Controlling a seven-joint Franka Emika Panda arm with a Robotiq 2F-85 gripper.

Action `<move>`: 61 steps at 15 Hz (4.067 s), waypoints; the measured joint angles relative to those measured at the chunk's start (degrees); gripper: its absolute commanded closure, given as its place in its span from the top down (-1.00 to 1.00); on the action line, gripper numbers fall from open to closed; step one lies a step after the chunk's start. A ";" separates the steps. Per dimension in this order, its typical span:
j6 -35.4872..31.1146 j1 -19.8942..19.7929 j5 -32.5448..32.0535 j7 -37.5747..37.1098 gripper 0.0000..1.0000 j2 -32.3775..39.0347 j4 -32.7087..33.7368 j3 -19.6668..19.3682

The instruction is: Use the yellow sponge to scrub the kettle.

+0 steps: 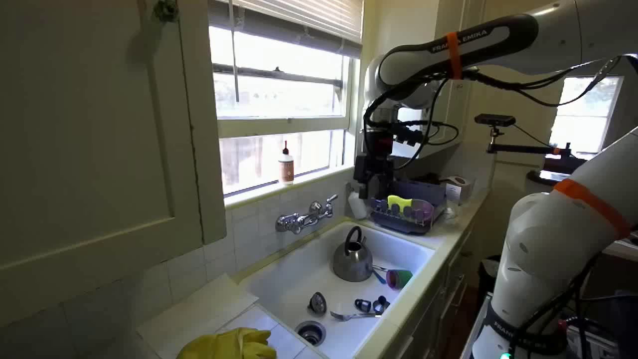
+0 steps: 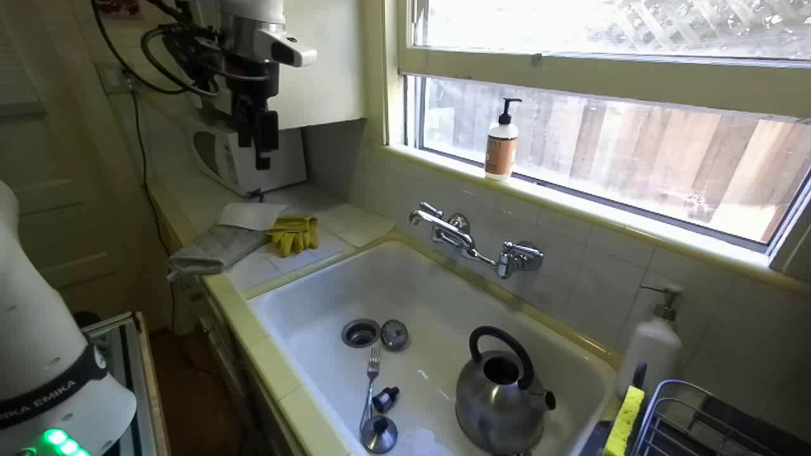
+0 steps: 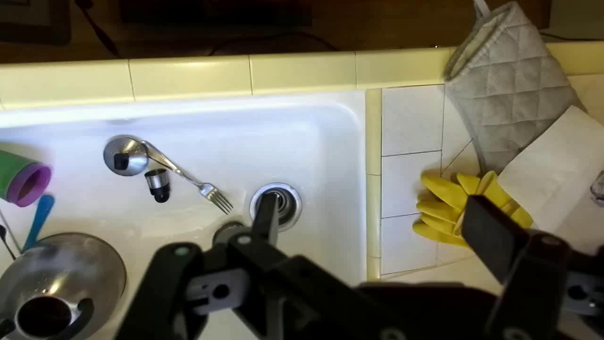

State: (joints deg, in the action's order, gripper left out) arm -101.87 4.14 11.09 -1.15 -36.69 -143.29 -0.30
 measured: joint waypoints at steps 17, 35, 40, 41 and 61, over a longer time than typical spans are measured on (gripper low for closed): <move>-5.34 -9.56 -5.83 -1.55 1.00 0.28 0.58 -4.71; -24.27 -19.64 -4.55 -1.94 1.00 12.40 6.67 -17.57; -24.29 -20.00 -0.83 4.61 1.00 18.26 10.27 -22.25; -24.29 -19.81 1.70 8.61 1.00 20.39 11.40 -24.01; -29.09 -24.05 8.08 41.86 1.00 41.60 24.34 -24.09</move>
State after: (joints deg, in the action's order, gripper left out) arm -130.95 -19.91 19.17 40.71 4.91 -118.95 -24.39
